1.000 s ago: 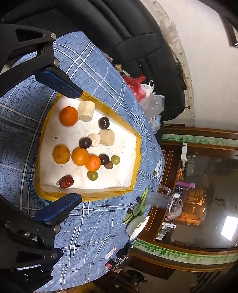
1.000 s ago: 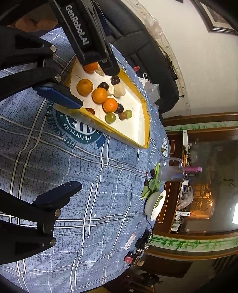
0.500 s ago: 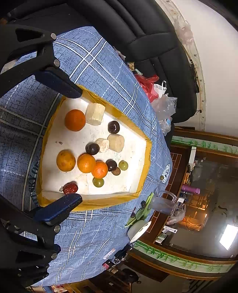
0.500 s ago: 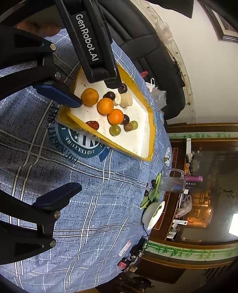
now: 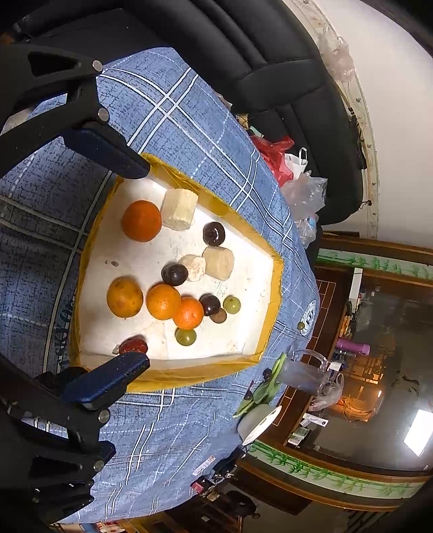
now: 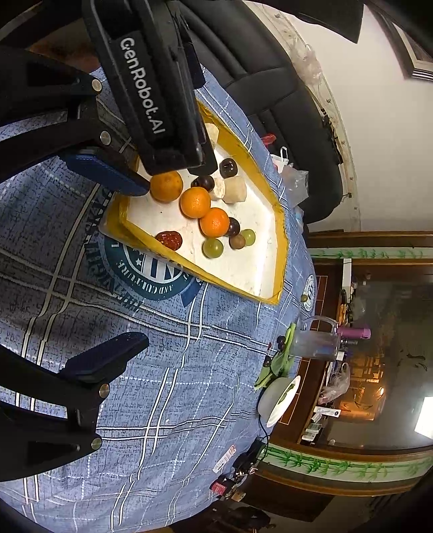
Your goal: Organize fruits
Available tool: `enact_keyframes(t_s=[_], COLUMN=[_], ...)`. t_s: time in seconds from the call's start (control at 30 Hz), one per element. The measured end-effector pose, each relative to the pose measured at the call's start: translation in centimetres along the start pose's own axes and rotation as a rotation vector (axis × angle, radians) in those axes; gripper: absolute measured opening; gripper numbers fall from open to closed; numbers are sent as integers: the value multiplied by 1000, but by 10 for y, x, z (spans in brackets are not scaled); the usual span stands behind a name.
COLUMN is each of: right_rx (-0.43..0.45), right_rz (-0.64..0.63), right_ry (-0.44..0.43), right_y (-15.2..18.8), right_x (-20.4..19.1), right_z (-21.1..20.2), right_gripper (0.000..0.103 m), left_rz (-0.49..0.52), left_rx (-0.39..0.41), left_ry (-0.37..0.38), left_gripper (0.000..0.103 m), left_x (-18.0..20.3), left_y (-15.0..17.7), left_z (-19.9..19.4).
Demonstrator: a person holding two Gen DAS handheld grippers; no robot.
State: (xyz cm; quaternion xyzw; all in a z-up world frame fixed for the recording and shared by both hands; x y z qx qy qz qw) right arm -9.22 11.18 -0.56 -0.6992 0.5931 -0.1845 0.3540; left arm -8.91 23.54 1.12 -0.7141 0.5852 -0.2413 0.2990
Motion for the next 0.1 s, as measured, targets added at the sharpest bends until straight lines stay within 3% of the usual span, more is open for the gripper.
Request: enact_keyframes(t_s=[0.1], right_rx=[-10], right_rz=[4], right_ry=[-11], right_y=[1], right_x=[-2], right_z=[3], right_gripper=[87], left_rz=[-1], left_rx=[-7], left_ry=[3], left_gripper=[103], left_x=[-1], left_y=[0], left_z=[1])
Point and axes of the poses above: each gripper's, at about its wrist camera, not at the fingertips, and z roughly the way its jaws point, x to its right, y to its underside, the point moved 8 cm from there along z, roughly the way its jaws point, and after that the axes turned 12 degrees about z, right-handed, at the moved point
